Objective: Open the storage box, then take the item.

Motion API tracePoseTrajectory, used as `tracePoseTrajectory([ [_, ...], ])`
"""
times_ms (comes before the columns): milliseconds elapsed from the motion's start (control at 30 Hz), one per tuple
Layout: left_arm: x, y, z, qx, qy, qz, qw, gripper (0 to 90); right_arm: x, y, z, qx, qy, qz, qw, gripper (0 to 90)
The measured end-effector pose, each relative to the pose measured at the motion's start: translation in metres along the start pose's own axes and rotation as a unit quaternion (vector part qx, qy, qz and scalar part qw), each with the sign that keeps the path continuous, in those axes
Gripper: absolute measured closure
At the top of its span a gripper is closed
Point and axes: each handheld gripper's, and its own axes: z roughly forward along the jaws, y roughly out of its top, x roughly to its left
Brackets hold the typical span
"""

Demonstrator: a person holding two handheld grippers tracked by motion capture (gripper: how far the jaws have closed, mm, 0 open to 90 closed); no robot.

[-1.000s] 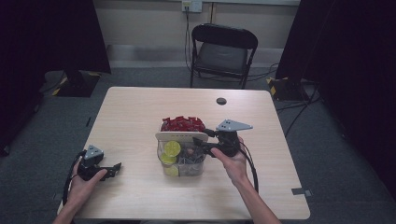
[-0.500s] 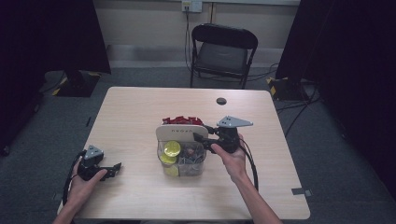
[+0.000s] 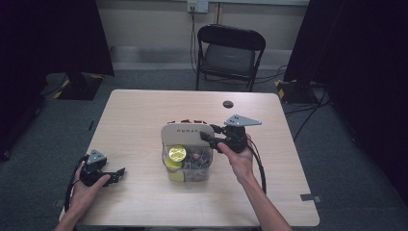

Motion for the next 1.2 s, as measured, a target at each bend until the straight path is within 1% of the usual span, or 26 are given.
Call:
tracePoseTrajectory([
  [33, 0.000, 0.000, 0.000, 0.000, 0.000, 0.000, 1.0000, 12.8, 0.000, 0.001, 0.000, -0.001, 0.000, 0.002, 1.0000, 47.4],
  [133, 0.000, 0.000, 0.000, 0.000, -0.001, -0.001, 1.0000, 12.8, 0.001, 0.002, 0.001, 0.000, -0.002, -0.002, 1.0000, 47.0],
  [333, 0.000, 0.000, 0.000, 0.000, -0.001, -0.002, 1.0000, 12.8, 0.002, 0.006, 0.002, -0.004, -0.001, -0.004, 1.0000, 46.6],
  [500, 0.000, 0.000, 0.000, -0.002, 0.001, -0.003, 1.0000, 13.3, -0.001, 0.005, 0.001, -0.002, 0.000, 0.000, 1.0000, 44.7],
  [567, 0.001, 0.000, -0.002, -0.003, 0.005, 0.000, 1.0000, 16.4, -0.001, 0.005, 0.001, -0.004, 0.000, 0.000, 1.0000, 45.1],
  [633, 0.000, 0.000, -0.002, -0.005, 0.006, -0.006, 0.9999, 19.8, -0.001, 0.004, 0.001, -0.004, 0.000, 0.002, 1.0000, 45.1],
  [733, -0.002, 0.002, -0.003, -0.001, -0.004, -0.005, 1.0000, 22.2, -0.001, 0.004, 0.002, -0.003, 0.002, 0.001, 1.0000, 45.1],
  [767, -0.002, 0.002, -0.003, -0.001, -0.004, -0.005, 1.0000, 22.5, 0.000, 0.005, 0.002, -0.004, 0.003, 0.000, 1.0000, 45.0],
  [800, -0.004, 0.004, -0.005, 0.002, -0.003, 0.013, 0.9999, 22.5, 0.000, 0.005, 0.003, -0.003, 0.003, -0.001, 1.0000, 45.0],
  [833, -0.004, 0.004, -0.005, 0.002, -0.003, 0.013, 0.9999, 22.5, 0.000, 0.005, 0.003, -0.003, 0.004, 0.000, 1.0000, 45.0],
  [900, -0.009, 0.009, -0.006, -0.004, -0.018, 0.010, 0.9998, 22.5, 0.000, 0.004, 0.004, -0.004, 0.006, 0.000, 1.0000, 44.8],
  [933, -0.010, 0.010, -0.006, -0.006, -0.022, 0.012, 0.9997, 22.5, 0.000, 0.004, 0.005, -0.002, 0.007, 0.000, 1.0000, 44.4],
  [967, -0.010, 0.010, -0.006, -0.006, -0.022, 0.012, 0.9997, 22.5, 0.000, 0.004, 0.006, -0.001, 0.009, 0.002, 1.0000, 44.2],
  [1000, -0.011, 0.012, -0.006, -0.008, -0.028, 0.010, 0.9995, 22.5, 0.000, 0.004, 0.006, -0.001, 0.009, 0.002, 1.0000, 44.2],
  [1067, -0.014, 0.015, -0.008, -0.013, -0.041, 0.012, 0.9990, 22.5, 0.000, 0.004, 0.007, -0.001, 0.012, 0.003, 0.9999, 44.3],
  [1100, -0.015, 0.017, -0.009, -0.017, -0.043, 0.010, 0.9989, 22.5, 0.000, 0.004, 0.007, -0.001, 0.012, 0.002, 0.9999, 44.6],
  [1200, -0.020, 0.021, -0.013, -0.024, -0.059, 0.010, 0.9979, 22.5, 0.001, 0.005, 0.008, 0.001, 0.011, 0.001, 0.9999, 45.3],
])
